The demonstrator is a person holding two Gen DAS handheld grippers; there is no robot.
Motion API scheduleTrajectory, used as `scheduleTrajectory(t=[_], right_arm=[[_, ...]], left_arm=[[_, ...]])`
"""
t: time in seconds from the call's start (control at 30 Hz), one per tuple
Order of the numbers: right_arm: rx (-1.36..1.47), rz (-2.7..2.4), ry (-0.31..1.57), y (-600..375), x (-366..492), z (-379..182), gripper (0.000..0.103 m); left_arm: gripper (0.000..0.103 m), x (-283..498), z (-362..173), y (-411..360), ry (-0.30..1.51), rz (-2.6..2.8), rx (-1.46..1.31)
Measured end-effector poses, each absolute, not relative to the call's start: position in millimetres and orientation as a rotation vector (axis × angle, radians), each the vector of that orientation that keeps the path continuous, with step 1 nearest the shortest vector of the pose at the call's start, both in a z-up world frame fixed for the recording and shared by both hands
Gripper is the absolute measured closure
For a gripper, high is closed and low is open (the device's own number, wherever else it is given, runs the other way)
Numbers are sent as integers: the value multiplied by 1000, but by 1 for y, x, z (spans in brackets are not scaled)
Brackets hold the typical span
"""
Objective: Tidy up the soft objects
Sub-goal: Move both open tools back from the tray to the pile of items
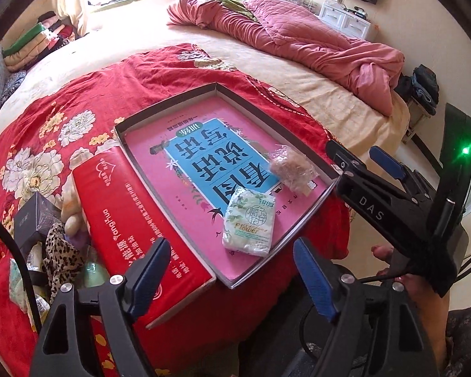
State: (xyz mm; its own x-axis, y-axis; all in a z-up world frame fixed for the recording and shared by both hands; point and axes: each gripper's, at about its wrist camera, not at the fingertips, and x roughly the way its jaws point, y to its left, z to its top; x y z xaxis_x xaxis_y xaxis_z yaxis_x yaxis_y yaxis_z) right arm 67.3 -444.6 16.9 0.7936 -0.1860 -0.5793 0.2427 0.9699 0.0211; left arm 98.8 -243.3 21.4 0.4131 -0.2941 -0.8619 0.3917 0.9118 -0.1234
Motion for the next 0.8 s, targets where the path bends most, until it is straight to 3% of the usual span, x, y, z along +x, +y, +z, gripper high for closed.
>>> scheduleTrajectory(t=[0.8], right_arm=[[-27,-37,467,-346,33,90,25]], left_arm=[[23,74,55,-141,989,-292,-15]])
